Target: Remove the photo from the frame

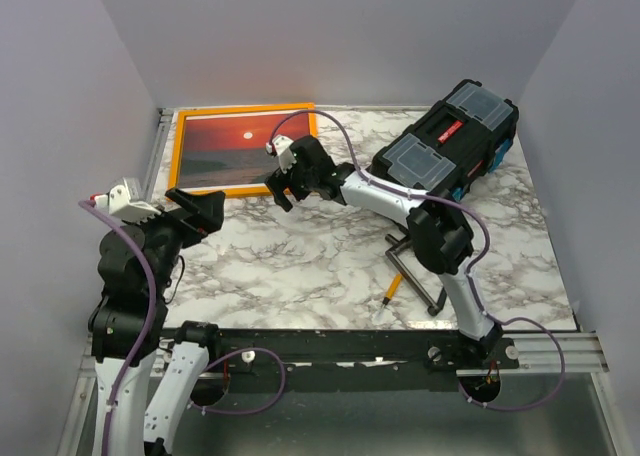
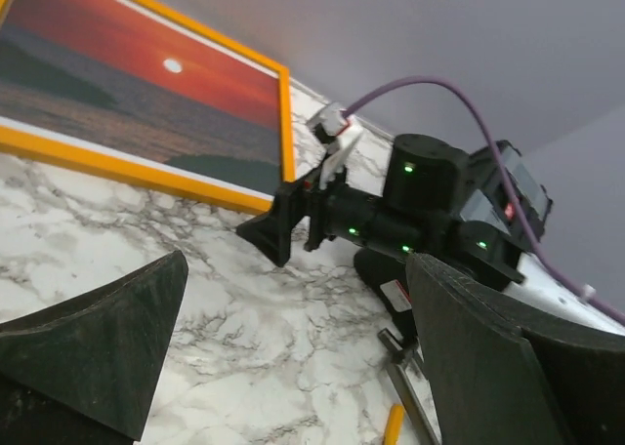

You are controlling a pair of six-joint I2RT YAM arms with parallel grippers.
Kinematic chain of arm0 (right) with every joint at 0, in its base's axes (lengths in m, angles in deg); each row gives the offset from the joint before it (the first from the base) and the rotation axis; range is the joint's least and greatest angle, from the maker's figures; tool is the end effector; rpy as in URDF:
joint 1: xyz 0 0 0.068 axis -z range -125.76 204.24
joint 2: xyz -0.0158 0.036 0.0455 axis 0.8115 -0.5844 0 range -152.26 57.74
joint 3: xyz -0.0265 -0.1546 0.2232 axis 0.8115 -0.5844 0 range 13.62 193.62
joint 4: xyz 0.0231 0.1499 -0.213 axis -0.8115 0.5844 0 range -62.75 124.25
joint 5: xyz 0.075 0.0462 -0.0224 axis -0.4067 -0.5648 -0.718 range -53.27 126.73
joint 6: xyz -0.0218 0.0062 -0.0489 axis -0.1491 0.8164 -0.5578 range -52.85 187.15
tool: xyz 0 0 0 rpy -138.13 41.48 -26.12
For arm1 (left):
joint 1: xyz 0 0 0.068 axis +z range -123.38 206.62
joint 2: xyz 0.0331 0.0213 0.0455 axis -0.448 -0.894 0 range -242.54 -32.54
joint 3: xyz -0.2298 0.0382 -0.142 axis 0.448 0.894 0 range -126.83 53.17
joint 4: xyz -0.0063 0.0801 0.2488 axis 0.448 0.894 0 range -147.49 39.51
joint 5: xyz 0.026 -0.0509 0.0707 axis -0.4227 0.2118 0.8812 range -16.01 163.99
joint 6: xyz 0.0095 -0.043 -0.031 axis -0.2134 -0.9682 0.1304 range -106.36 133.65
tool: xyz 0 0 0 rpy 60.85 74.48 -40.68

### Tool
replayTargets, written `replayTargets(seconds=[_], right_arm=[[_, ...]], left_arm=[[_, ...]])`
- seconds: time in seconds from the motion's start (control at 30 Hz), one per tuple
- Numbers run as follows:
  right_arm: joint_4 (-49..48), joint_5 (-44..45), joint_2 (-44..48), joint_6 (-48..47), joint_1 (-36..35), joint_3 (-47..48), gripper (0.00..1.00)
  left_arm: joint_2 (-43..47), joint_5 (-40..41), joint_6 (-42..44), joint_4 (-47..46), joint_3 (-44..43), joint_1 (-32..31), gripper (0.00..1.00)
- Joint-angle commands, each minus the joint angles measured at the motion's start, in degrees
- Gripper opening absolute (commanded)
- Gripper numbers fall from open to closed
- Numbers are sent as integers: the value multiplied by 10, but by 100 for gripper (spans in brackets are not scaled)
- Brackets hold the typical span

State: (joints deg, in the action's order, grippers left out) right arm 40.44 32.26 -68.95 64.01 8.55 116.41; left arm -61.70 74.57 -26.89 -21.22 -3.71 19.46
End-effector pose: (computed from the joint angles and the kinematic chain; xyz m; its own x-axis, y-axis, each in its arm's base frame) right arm 0.3565 0.3693 0.2148 -0.3792 -0.4667 -0.7990 -0.7788 0.6272 0.0032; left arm 0.0862 -0.0105 0.3930 -0.1867 -0.6316 -0.7525 -0.0088 0.7670 -0.6416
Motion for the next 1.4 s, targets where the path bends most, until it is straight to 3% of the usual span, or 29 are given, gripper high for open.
replayTargets(seconds=[0.0, 0.17, 0.27, 0.4, 0.73, 0.83, 1.0, 1.1, 1.37], right_arm=[[-60, -70, -39, -144, -2, 16, 92], [26, -91, -129, -196, -2, 143, 77], [44, -67, -164, -208, -2, 182, 73], [36, -52, -179, -228, -4, 189, 65], [9, 18, -179, -275, -32, 133, 27], [13, 33, -164, -282, -44, 115, 15], [5, 3, -92, -247, -60, 35, 6], [9, -29, -44, -209, -63, -9, 1], [-31, -138, 92, -72, -65, -148, 1]], left_arm=[[18, -89, 33, -5, 10, -2, 99], [15, -93, 62, 27, -2, -1, 99], [20, -94, 65, 30, -2, -1, 98], [22, -107, 58, 21, 9, -1, 98], [16, -82, 39, 32, 20, -1, 98], [5, 19, -15, 78, 11, -1, 97], [-46, 97, -155, 150, 30, 0, 99], [-78, 78, -218, 151, 62, 1, 99], [-130, -1, -350, 59, 180, 17, 99]])
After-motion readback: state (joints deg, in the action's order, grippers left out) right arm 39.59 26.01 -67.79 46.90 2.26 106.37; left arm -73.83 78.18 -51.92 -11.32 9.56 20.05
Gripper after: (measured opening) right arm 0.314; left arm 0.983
